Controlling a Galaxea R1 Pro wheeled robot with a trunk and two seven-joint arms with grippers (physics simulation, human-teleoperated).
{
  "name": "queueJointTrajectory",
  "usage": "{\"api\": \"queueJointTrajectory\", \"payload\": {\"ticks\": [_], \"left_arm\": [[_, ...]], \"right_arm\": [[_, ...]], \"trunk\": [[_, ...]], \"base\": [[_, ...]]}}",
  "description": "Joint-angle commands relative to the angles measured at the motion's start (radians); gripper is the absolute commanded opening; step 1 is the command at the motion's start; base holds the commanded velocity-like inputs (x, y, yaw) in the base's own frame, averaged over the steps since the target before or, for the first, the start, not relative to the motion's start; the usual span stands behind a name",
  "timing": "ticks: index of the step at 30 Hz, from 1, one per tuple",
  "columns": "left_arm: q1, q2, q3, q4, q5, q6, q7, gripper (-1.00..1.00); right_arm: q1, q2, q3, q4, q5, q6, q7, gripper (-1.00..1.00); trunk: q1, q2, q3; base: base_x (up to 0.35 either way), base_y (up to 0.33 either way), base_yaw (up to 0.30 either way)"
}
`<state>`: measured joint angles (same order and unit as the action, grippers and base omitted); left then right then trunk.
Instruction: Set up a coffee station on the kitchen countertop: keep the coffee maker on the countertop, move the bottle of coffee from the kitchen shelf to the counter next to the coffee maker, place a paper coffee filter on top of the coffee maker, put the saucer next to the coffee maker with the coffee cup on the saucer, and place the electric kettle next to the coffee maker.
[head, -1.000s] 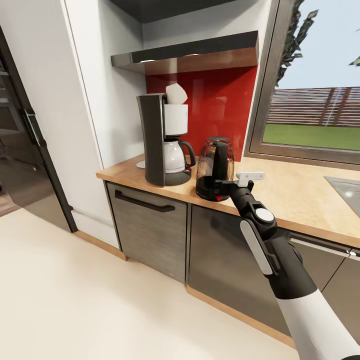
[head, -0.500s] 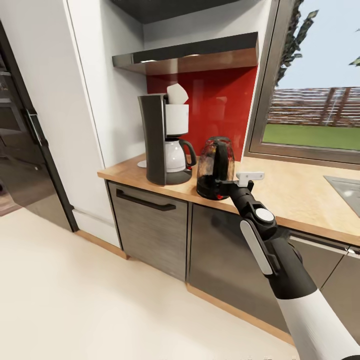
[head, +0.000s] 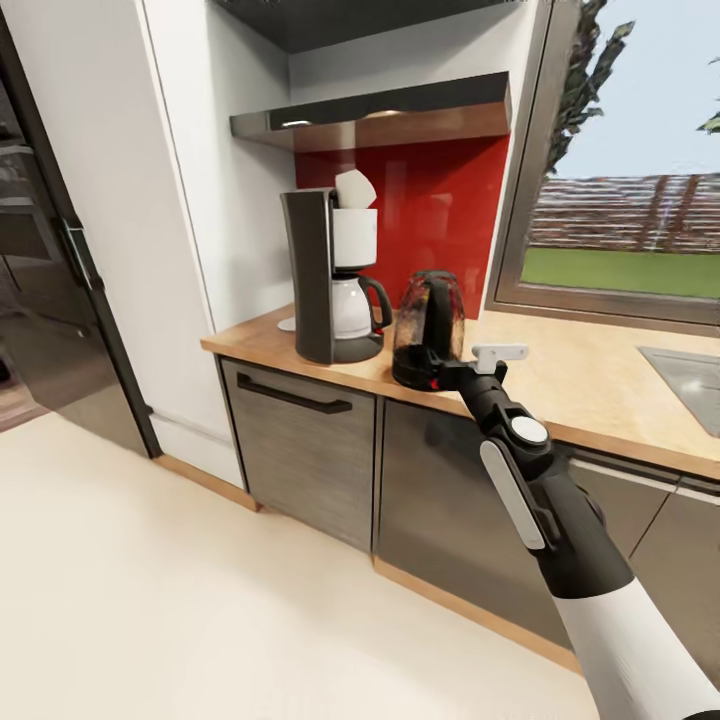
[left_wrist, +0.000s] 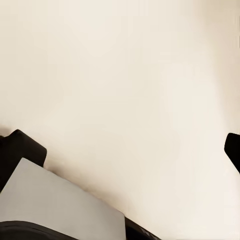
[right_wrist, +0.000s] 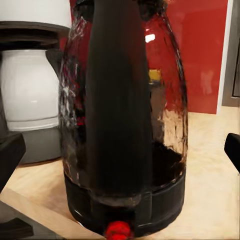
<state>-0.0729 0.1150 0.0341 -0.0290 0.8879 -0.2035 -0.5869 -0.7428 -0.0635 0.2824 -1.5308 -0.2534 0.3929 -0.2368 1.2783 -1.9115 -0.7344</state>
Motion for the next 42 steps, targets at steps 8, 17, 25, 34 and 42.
{"api": "queueJointTrajectory", "payload": {"ticks": [8,17,25,34,42], "left_arm": [[-0.001,0.0,0.003,0.001,-0.003,-0.004,-0.004,1.0],[-0.001,0.0,0.003,0.001,-0.003,-0.004,-0.004,1.0],[-0.001,0.0,0.003,0.001,-0.003,-0.004,-0.004,1.0],[-0.001,0.0,0.003,0.001,-0.003,-0.004,-0.004,1.0],[-0.001,0.0,0.003,0.001,-0.003,-0.004,-0.004,1.0]], "right_arm": [[0.001,-0.002,0.001,-0.002,-0.01,0.001,-0.009,1.0],[0.006,-0.007,0.001,-0.006,-0.01,-0.01,0.055,1.0],[0.106,-0.015,-0.008,-0.007,-0.005,-0.113,0.313,1.0],[0.178,-0.052,-0.008,-0.008,-0.004,-0.181,0.349,1.0],[0.327,-0.091,-0.008,-0.006,-0.003,-0.223,0.586,1.0]], "trunk": [[0.0,0.0,-0.001],[0.0,0.0,-0.001],[0.0,0.0,-0.001],[0.0,0.0,-0.001],[0.0,0.0,-0.001]], "base": [[-0.124,0.0,0.0],[-0.015,0.0,0.0],[0.0,0.0,0.0],[0.0,0.0,0.0],[0.0,0.0,0.0]]}}
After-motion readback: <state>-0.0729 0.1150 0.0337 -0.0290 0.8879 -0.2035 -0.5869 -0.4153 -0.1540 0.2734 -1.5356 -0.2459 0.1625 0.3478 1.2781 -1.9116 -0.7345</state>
